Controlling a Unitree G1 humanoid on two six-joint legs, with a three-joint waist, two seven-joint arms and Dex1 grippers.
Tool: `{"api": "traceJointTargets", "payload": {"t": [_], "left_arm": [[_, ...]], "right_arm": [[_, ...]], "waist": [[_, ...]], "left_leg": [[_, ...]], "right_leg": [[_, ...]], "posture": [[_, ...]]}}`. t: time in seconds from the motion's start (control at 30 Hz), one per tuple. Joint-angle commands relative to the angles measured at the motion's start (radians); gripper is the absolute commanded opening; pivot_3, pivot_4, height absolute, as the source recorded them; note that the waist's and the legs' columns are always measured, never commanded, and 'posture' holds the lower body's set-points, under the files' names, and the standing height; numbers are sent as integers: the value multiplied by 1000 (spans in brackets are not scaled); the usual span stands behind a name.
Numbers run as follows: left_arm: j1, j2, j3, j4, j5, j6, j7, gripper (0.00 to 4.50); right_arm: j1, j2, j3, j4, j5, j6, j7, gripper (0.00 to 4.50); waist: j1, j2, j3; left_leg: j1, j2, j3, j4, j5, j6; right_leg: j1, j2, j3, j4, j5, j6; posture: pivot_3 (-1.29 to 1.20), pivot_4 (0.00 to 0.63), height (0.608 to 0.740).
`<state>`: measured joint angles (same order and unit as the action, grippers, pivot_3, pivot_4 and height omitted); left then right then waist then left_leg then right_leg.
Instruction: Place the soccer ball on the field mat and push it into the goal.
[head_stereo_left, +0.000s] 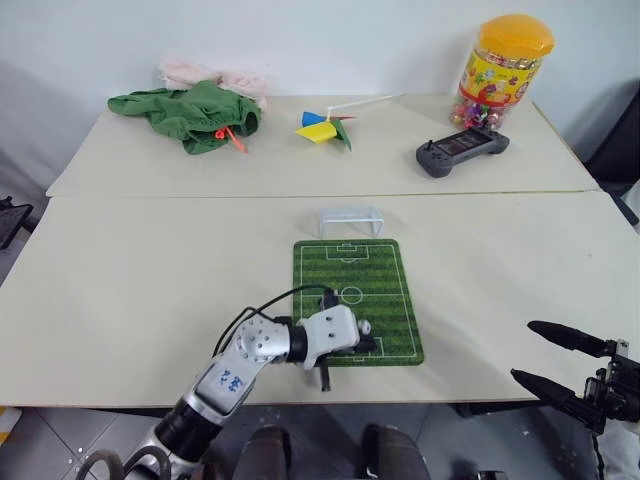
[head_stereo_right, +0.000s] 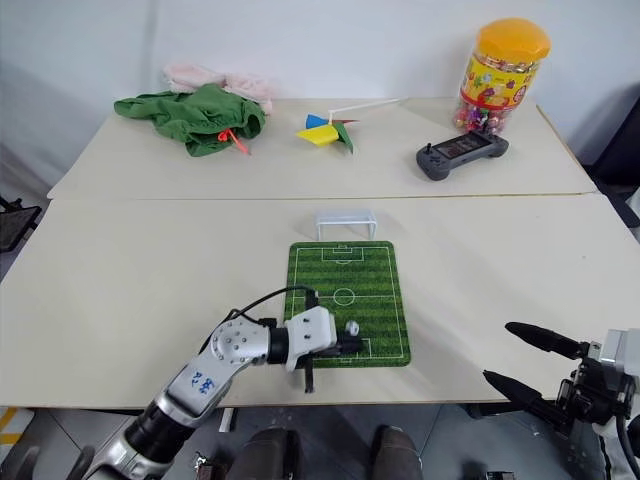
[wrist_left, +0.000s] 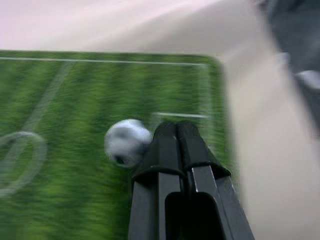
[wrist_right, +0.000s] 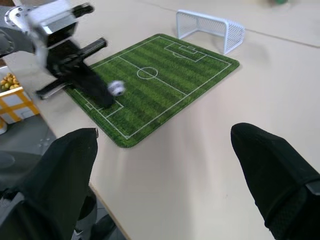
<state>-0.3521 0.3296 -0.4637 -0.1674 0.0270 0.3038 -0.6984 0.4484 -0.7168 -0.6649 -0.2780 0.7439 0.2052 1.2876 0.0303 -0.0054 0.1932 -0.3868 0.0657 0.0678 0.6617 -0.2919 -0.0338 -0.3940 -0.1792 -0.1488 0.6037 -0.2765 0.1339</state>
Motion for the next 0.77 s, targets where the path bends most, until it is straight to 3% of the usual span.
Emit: {"api": "traceJointTargets", "payload": {"t": [0.03,0.23,0.4,0.5,0.6,0.67,0.77], "left_arm": [[-76,-57,99,50,26,-52,129,25],[-168,-118,223,39,-9,-41,206,25],[-157,-111,223,10,-85,-36,110,25],[-123,-89,236,-46,-200,7,4,25],[-44,-39,300,-150,-346,168,-45,25],[-9,1,307,-177,-311,158,-23,25],[76,91,372,-134,-359,49,-150,25]], "right_arm": [[13,18,-17,-28,-3,-26,-16,4500],[2,44,4,-26,-16,-47,-44,4500],[-27,60,41,-7,-34,-67,-62,4500],[-62,66,66,11,-43,-83,-71,4500],[-97,60,86,34,-51,-90,-67,4500],[-119,55,94,50,-56,-93,-67,4500],[-197,23,121,118,-69,-94,-52,4500]], "waist": [[0,0,0],[-1,0,0],[-3,0,0],[-4,0,0],[-8,0,0],[-6,1,0],[1,1,0]], "left_leg": [[0,0,0,0,0,0],[0,0,0,0,0,0],[0,0,0,0,1,-1],[0,0,0,1,1,-1],[0,0,0,1,0,-1],[0,0,0,1,0,-1],[0,0,0,2,0,0]], "right_leg": [[0,0,0,0,0,0],[0,0,0,0,1,1],[0,0,0,1,1,1],[0,0,0,0,1,1],[0,0,0,1,1,1],[0,0,1,2,1,1],[0,0,1,2,1,1]], "posture": [[0,150,740],[0,150,740],[0,150,740],[0,150,740],[0,150,740],[0,150,740],[0,150,740]]}}
